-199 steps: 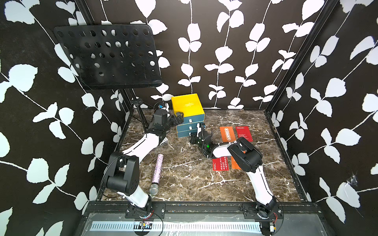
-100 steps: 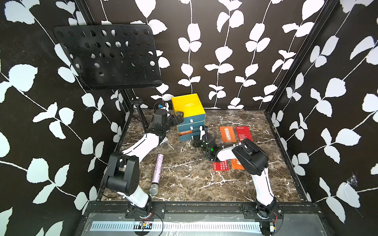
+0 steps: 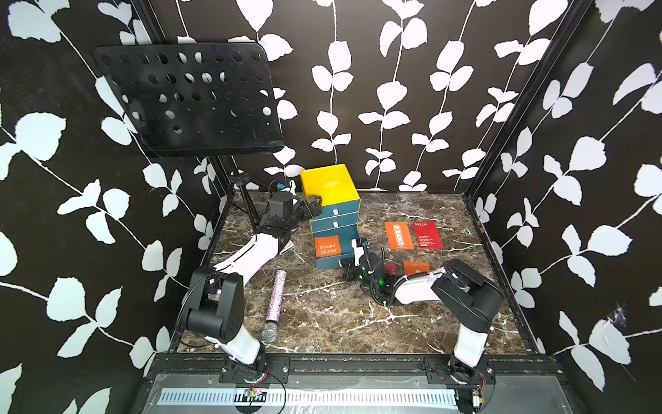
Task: Take the postcards out of the drawer
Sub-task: Open the drawer in the storage box.
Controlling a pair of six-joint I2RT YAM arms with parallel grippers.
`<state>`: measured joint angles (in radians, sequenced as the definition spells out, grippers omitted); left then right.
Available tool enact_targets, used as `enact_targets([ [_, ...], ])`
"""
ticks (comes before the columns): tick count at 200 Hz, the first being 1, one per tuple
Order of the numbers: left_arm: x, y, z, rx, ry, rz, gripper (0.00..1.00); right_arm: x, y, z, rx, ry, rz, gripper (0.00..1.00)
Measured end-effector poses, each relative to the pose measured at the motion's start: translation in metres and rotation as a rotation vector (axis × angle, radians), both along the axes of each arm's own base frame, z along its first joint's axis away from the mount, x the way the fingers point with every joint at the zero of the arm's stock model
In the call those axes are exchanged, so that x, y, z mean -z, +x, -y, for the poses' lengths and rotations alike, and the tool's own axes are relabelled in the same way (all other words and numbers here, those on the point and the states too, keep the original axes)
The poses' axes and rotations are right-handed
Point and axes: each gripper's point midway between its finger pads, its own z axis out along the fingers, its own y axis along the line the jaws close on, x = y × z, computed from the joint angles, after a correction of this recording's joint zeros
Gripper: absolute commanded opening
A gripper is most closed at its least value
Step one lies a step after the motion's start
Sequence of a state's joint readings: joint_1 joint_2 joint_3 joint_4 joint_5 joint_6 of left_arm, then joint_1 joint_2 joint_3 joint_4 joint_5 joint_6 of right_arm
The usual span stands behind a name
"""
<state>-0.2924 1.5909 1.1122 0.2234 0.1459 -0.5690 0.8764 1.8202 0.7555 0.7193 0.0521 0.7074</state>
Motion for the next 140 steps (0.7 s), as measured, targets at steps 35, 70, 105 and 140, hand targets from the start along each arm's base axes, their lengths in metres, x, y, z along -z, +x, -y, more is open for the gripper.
enact_targets([
  [35, -0.001, -0.001, 0.001, 0.001, -0.007, -0.002, 0.99, 0.005, -0.024, 0.002, -0.026, -0.03, -0.036, 0.0],
  [70, -0.005, -0.003, 0.002, 0.01, -0.015, 0.003, 0.99, 0.017, -0.031, 0.013, -0.007, -0.075, -0.067, 0.22],
  [105, -0.015, -0.016, 0.002, 0.032, -0.025, 0.011, 0.99, 0.016, -0.031, 0.026, 0.022, -0.131, -0.047, 0.3],
  [140, -0.025, -0.046, -0.002, 0.063, -0.023, 0.008, 0.99, -0.007, -0.029, 0.039, 0.028, -0.165, -0.01, 0.4],
])
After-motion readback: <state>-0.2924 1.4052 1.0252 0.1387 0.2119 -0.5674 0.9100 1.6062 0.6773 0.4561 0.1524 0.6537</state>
